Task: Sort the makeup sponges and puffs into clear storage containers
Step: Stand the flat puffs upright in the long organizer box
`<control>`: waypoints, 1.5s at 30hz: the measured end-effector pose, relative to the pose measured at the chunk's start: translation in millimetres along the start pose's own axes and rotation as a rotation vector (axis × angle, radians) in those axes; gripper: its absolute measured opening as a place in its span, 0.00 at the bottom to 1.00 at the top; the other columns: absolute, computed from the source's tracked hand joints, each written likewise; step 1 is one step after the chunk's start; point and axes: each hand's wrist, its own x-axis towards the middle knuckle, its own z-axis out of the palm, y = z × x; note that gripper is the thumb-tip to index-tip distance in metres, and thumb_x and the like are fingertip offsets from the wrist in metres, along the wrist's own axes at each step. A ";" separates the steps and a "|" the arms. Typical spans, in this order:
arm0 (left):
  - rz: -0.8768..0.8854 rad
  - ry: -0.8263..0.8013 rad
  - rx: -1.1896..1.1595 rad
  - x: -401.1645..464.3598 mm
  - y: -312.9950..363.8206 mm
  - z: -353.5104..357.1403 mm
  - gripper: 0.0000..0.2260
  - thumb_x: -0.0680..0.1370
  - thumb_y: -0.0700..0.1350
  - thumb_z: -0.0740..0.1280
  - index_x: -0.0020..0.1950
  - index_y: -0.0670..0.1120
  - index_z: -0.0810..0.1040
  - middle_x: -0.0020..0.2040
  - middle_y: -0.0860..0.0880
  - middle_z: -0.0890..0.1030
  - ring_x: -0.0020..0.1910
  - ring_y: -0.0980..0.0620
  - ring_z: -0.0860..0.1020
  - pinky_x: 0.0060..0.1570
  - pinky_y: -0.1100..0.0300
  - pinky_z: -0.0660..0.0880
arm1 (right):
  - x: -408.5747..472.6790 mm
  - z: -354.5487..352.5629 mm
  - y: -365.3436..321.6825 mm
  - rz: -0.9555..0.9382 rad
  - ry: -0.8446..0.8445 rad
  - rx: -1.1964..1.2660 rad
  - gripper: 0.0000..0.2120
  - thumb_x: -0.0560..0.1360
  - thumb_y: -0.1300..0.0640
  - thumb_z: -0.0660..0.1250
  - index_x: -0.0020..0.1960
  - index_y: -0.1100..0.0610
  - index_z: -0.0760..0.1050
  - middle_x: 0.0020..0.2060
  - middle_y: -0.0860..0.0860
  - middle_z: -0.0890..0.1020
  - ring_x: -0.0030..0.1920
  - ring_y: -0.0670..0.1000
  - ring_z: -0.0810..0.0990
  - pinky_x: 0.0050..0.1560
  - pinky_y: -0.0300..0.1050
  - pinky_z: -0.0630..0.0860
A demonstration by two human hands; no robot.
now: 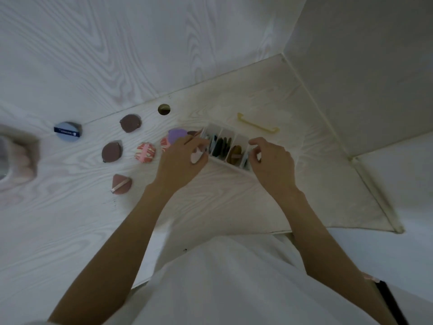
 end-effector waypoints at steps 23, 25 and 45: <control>-0.985 0.462 -0.352 -25.0 -271.0 -125.0 0.12 0.73 0.45 0.61 0.53 0.43 0.77 0.52 0.44 0.81 0.53 0.45 0.78 0.55 0.51 0.74 | 140.3 212.0 -303.9 -0.333 -0.591 0.276 0.19 0.77 0.59 0.64 0.65 0.63 0.64 0.57 0.59 0.76 0.56 0.55 0.76 0.56 0.47 0.73; -0.946 0.502 -0.419 -30.9 -264.1 -123.0 0.07 0.75 0.42 0.64 0.51 0.46 0.78 0.50 0.48 0.81 0.51 0.50 0.78 0.56 0.55 0.74 | 135.3 216.3 -305.0 -0.316 -0.601 0.336 0.20 0.76 0.59 0.65 0.65 0.63 0.65 0.58 0.59 0.76 0.57 0.55 0.75 0.60 0.48 0.73; 0.060 -0.074 -0.086 -1.6 16.3 16.7 0.11 0.72 0.48 0.67 0.50 0.46 0.82 0.47 0.45 0.79 0.50 0.44 0.76 0.54 0.55 0.70 | -13.7 -28.3 27.6 -0.170 0.030 0.256 0.06 0.76 0.64 0.65 0.52 0.59 0.78 0.47 0.51 0.80 0.44 0.51 0.80 0.48 0.25 0.71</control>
